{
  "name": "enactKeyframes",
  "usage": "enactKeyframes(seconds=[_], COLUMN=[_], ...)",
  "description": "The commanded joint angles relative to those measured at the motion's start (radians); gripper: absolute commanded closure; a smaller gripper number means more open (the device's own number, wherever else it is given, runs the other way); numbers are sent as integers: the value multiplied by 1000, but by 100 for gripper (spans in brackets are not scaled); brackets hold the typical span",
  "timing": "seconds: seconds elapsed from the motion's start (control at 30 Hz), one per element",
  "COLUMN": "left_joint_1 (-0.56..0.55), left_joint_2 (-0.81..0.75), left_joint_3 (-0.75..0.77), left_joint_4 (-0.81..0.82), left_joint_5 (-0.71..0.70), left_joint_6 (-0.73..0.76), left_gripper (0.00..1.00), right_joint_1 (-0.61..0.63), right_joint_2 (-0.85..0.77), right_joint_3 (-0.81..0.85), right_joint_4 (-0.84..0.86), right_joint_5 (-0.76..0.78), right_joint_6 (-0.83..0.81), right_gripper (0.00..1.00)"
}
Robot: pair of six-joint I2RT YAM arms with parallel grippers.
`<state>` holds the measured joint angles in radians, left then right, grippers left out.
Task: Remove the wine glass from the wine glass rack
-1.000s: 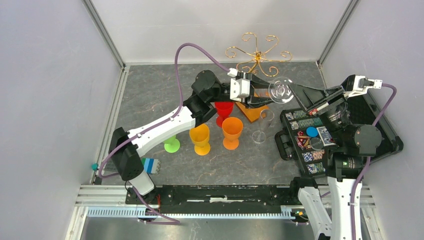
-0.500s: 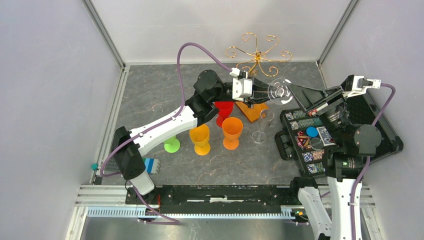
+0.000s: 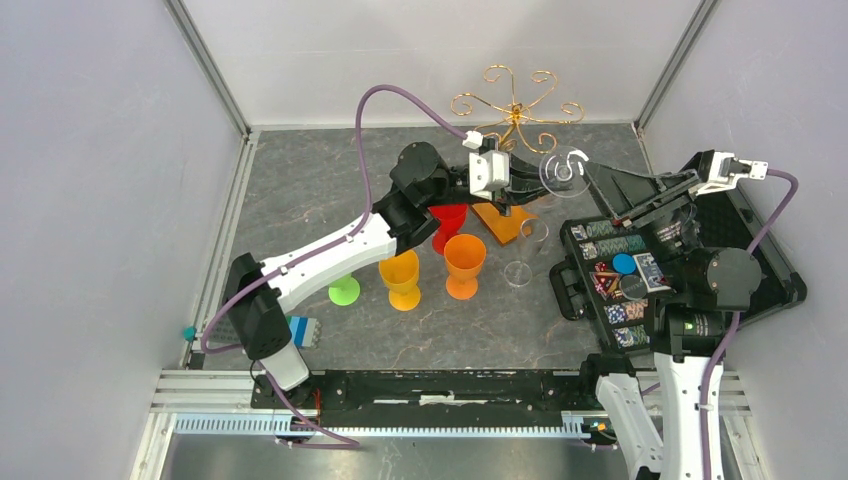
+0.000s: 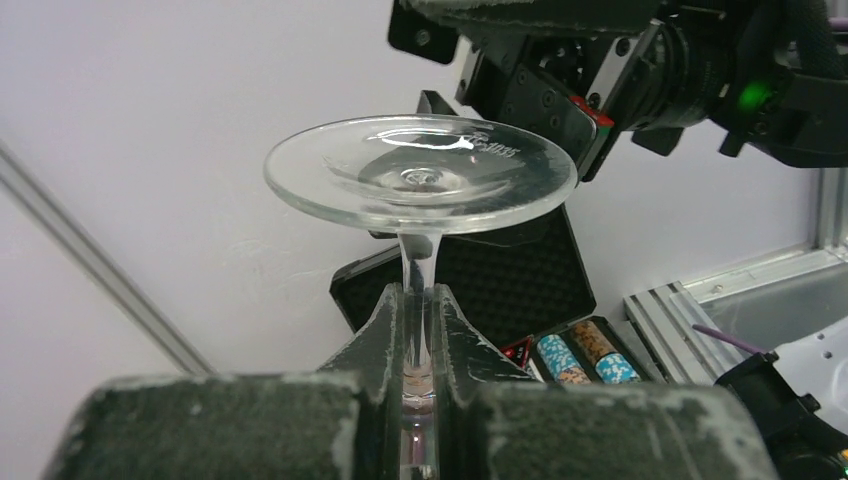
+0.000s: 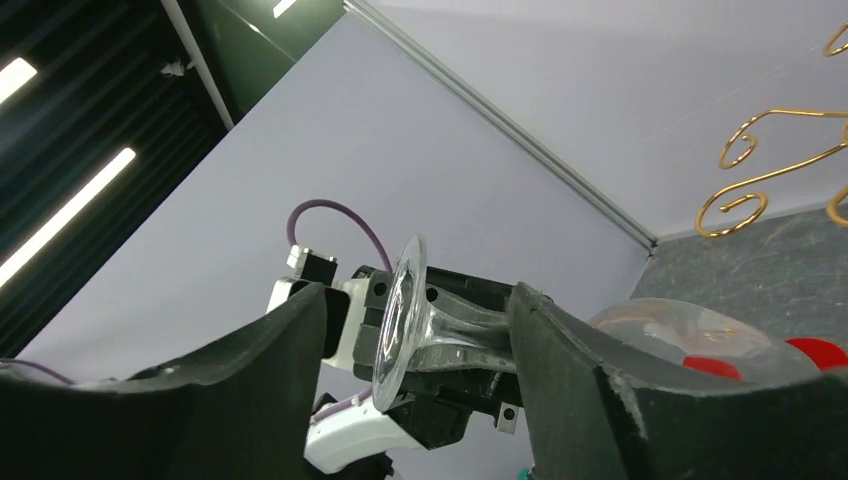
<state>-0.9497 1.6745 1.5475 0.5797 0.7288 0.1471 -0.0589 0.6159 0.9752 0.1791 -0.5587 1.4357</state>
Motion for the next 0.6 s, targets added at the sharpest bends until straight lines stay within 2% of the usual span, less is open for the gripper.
enactKeyframes(seconds=[0.0, 0.1, 0.3, 0.43, 0.57], left_joint_1=[-4, -2, -3, 0, 14], left_joint_2=[-60, -89, -175, -243, -304], left_joint_3=[-13, -28, -44, -26, -9], left_joint_4=[77, 54, 6, -57, -141], left_joint_5=[-125, -215, -507, -691, -818], left_joint_6=[-56, -74, -189, -302, -435], left_gripper=[98, 98, 98, 98, 98], right_joint_1=[2, 2, 2, 2, 6], right_joint_2=[7, -6, -60, -85, -54], right_joint_3=[-10, -16, -116, -246, -277], right_joint_4=[24, -23, -10, 157, 309], right_joint_5=[57, 118, 172, 135, 94], right_joint_6=[-113, -200, -300, -232, -174], right_gripper=[22, 12, 2, 2, 2])
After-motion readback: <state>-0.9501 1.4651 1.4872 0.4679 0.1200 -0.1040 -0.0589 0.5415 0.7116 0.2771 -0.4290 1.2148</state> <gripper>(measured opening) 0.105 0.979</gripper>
